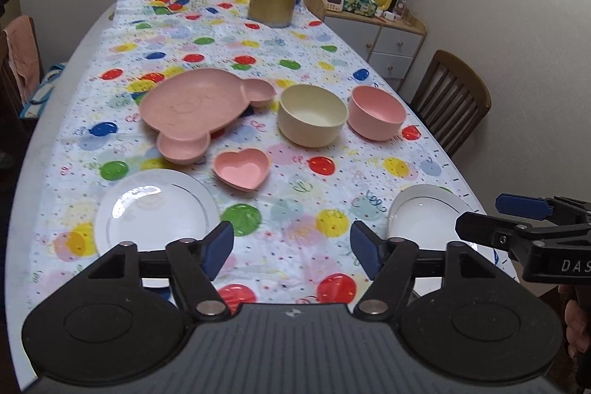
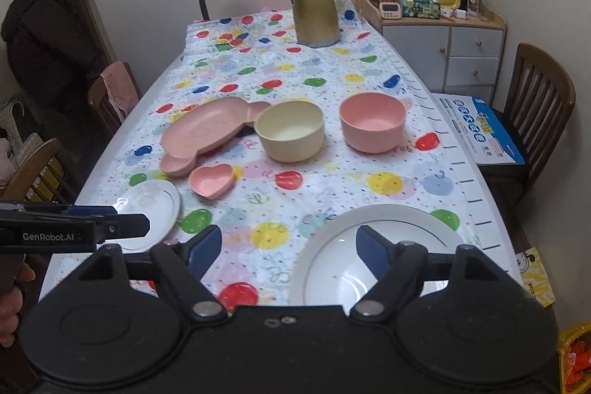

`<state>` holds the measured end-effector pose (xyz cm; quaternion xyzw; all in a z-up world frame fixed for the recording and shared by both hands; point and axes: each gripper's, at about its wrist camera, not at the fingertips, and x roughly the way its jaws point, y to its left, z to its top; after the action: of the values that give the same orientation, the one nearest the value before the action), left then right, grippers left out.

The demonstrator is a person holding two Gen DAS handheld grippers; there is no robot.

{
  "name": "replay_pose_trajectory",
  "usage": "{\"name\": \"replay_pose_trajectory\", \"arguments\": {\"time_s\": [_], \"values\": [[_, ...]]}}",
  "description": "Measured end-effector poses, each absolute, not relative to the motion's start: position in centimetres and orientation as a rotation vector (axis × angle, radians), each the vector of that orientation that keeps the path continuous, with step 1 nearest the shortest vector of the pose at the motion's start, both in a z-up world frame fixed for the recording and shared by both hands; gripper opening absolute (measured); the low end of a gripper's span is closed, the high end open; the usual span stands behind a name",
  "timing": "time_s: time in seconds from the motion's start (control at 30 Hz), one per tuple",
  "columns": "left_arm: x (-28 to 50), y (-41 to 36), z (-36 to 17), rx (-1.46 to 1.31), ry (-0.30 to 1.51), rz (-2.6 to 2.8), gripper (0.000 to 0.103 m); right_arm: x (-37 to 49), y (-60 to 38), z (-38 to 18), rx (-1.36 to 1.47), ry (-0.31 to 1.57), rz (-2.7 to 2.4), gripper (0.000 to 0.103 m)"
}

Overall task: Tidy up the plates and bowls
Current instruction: 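Grip the second white plate rim with the left gripper while the right gripper grips it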

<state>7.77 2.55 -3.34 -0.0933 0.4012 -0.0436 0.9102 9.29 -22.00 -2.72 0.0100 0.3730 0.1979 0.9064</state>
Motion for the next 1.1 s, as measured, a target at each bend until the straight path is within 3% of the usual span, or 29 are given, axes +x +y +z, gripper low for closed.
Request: {"name": "replay_pose_trajectory", "arguments": {"time_s": [0.17,0.27,1.1], "values": [[6.8,5.0,-3.0,-0.192,0.8,-0.072,0.079,8.5,-18.8,-2.3,0.001,0.738,0.43,0.1],[6.4,6.3,-3.0,-0.188,0.791,-0.06,0.079,8.3,-16.9,-2.4,-0.002,0.73,0.433,0.102],[9.4,15.3,-9.5,-0.222,0.888,0.095,0.08,12.7,-5.2,-8.2,-0.108,0.769,0.472,0.1]]}}
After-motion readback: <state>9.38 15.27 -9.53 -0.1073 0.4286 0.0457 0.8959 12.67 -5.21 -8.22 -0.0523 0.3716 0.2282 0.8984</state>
